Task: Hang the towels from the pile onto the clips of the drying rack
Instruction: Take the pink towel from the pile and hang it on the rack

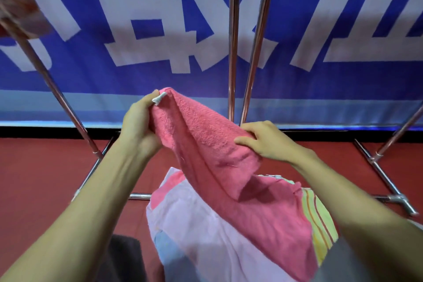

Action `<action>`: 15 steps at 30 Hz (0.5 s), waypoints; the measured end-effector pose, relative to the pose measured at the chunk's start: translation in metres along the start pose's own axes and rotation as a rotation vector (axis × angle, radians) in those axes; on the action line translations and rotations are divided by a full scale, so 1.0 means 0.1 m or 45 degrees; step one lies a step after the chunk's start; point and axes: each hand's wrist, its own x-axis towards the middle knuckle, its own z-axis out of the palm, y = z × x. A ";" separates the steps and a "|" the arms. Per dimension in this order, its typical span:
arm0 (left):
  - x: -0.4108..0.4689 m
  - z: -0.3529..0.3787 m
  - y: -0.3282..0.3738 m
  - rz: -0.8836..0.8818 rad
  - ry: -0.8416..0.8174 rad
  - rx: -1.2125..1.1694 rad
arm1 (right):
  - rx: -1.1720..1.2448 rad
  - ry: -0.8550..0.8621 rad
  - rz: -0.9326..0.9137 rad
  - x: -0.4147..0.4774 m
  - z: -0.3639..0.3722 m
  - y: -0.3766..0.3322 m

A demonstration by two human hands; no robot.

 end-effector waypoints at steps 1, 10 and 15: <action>0.03 0.00 0.01 -0.006 0.048 -0.028 | 0.002 -0.004 0.024 0.00 -0.01 0.02; 0.36 -0.04 -0.05 0.021 0.251 -0.054 | 0.380 0.010 0.383 0.02 -0.02 0.11; 0.23 0.19 -0.28 0.265 0.038 0.703 | 1.355 0.195 0.569 0.03 -0.09 -0.18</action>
